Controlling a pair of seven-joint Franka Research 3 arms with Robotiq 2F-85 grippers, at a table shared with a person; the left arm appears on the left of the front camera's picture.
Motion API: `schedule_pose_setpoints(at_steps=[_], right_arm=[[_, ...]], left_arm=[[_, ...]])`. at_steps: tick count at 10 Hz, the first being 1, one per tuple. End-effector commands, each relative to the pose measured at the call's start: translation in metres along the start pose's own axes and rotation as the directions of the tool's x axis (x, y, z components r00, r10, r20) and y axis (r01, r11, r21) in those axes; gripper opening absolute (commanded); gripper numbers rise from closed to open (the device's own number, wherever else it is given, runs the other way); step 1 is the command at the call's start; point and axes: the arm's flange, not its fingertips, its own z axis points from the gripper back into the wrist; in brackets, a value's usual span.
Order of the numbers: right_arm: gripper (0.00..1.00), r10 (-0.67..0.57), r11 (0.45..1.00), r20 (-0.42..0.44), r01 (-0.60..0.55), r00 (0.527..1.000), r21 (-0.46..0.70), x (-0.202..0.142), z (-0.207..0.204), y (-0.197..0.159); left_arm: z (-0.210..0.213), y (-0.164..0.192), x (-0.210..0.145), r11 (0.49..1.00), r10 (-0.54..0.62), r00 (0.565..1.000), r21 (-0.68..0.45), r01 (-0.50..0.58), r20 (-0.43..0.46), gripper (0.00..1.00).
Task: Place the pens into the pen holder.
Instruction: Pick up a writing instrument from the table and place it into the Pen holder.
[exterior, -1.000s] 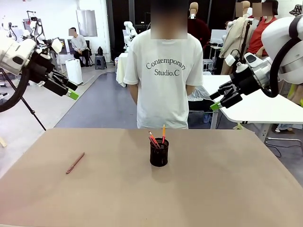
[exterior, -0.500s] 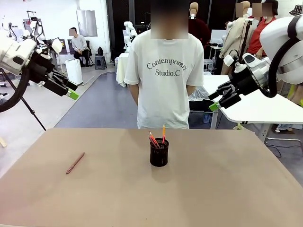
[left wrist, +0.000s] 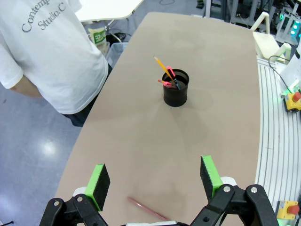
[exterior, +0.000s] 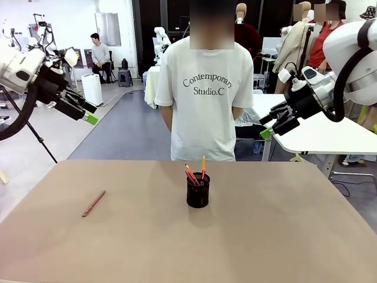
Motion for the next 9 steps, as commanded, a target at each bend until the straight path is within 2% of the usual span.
schedule_pose_setpoints(at_steps=[1, 9], right_arm=[[1.0, 0.007, 1.0, -0.004, -0.007, 1.0, -0.007, 0.0024, 0.001, 0.0007], [1.0, 0.007, 1.0, -0.004, -0.007, 1.0, -0.007, 0.0024, 0.001, 0.0007]], left_arm=[[0.0017, 0.0, 0.0001, 1.0, -0.001, 1.0, 0.006, 0.001, -0.005, 1.0], [0.0017, 0.0, 0.0001, 1.0, -0.001, 1.0, 0.006, 0.001, -0.005, 1.0]])
